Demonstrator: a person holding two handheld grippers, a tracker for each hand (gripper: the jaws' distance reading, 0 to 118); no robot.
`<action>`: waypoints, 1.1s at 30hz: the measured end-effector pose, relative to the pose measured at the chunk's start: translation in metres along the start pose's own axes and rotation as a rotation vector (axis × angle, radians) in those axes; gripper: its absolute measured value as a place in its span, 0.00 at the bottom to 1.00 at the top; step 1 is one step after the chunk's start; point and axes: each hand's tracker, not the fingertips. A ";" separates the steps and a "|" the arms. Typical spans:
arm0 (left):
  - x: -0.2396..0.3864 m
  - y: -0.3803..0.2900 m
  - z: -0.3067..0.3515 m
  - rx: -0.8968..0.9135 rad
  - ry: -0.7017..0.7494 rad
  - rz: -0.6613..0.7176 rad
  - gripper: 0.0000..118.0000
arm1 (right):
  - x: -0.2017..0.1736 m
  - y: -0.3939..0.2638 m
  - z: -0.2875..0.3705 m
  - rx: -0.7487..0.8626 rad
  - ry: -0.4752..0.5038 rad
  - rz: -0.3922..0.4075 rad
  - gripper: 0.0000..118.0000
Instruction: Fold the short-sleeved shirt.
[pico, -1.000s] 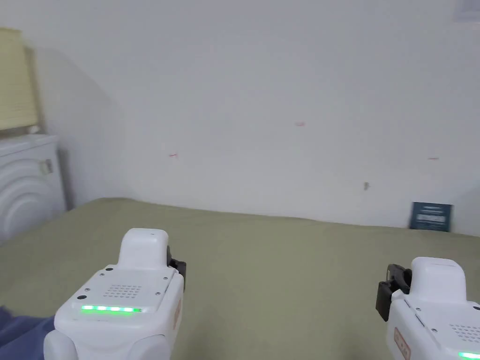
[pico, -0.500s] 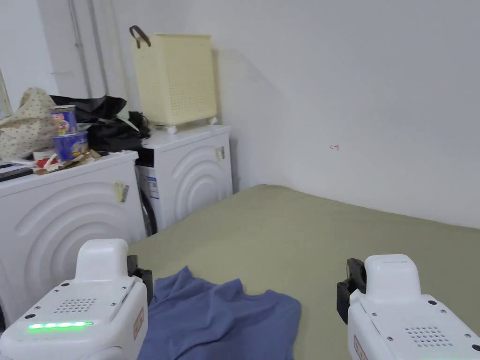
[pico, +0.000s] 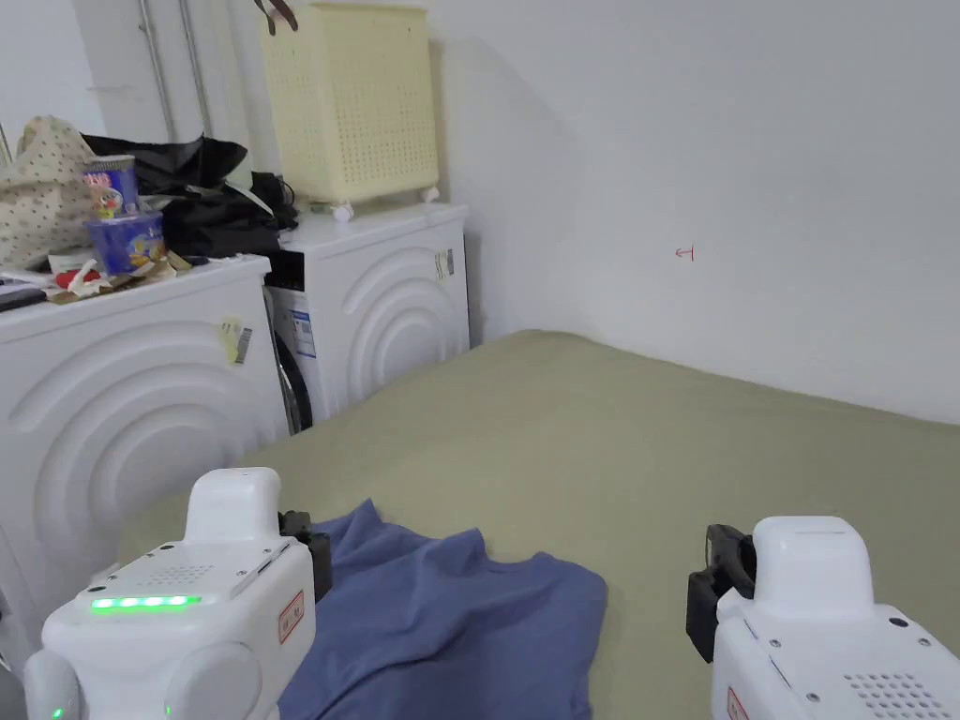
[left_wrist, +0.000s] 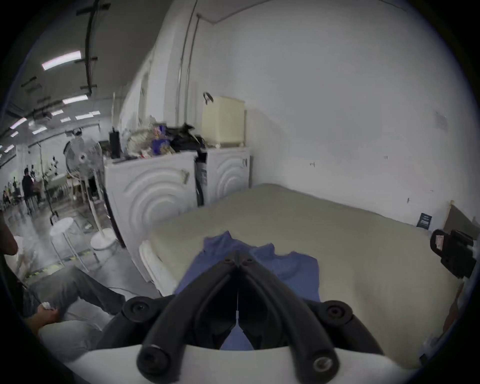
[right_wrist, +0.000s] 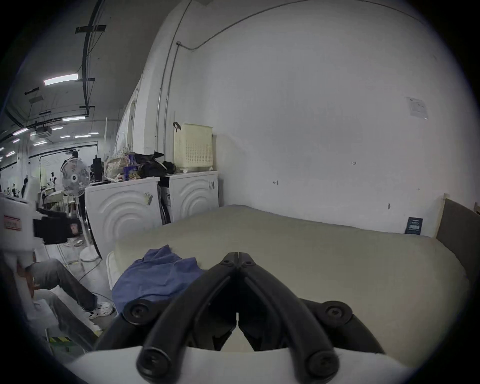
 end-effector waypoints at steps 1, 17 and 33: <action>0.003 -0.004 -0.017 -0.033 -0.018 -0.004 0.00 | 0.002 -0.005 0.000 -0.009 -0.002 -0.003 0.01; 0.045 -0.090 -0.251 -0.608 -0.187 -0.066 0.46 | 0.028 -0.102 -0.049 -0.272 -0.018 -0.017 0.01; 0.079 -0.111 -0.253 -0.607 -0.095 -0.302 0.00 | 0.080 -0.102 0.022 -0.327 -0.143 -0.027 0.01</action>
